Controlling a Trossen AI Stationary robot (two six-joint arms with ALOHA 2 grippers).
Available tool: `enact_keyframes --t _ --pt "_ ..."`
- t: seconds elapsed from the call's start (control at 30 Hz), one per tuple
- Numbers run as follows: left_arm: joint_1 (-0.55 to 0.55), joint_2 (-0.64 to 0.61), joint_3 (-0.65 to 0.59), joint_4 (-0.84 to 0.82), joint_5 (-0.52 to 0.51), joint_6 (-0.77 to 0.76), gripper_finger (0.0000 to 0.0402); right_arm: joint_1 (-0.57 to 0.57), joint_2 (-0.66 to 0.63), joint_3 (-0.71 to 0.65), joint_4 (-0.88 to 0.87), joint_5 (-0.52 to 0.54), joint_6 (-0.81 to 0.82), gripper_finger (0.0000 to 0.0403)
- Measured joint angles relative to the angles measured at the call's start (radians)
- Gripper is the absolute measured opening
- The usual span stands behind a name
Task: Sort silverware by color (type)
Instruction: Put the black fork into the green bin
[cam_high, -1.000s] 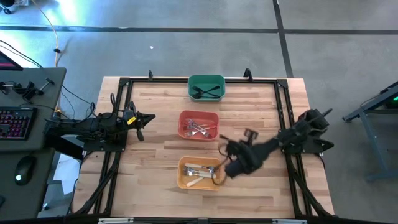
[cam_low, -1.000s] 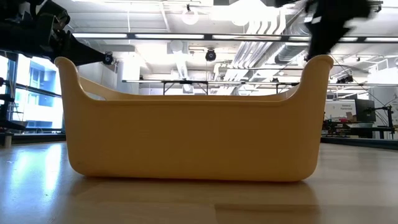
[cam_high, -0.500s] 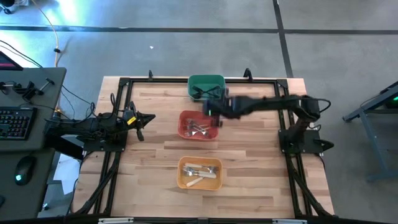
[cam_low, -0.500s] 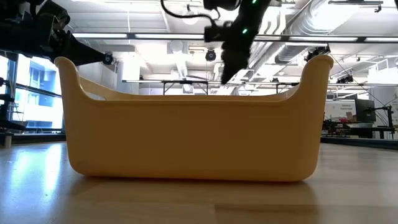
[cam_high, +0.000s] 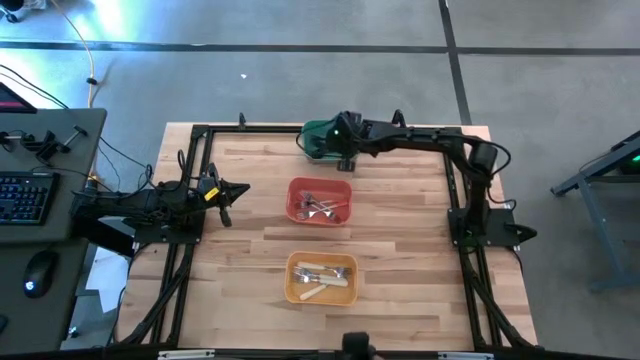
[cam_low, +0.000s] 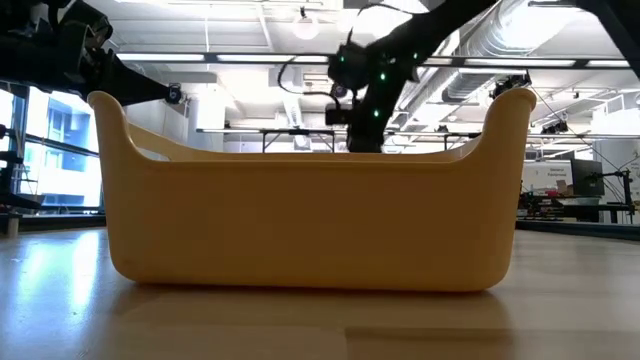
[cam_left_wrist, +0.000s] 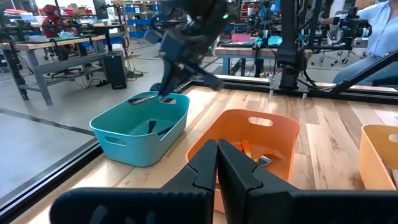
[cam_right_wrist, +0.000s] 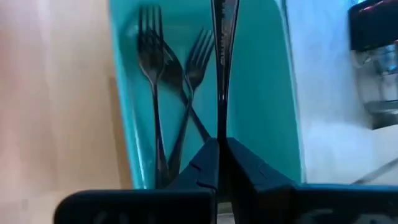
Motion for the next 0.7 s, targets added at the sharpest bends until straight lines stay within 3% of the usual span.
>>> enact_keyframes --t 0.33,0.7 --pt "0.000 0.000 0.000 0.000 0.000 0.000 0.0005 -0.077 0.026 0.000 0.082 -0.140 0.006 0.0000" --pt "0.000 0.000 0.000 0.000 0.000 0.000 0.0005 -0.100 0.039 0.000 0.082 -0.194 0.035 0.0000"
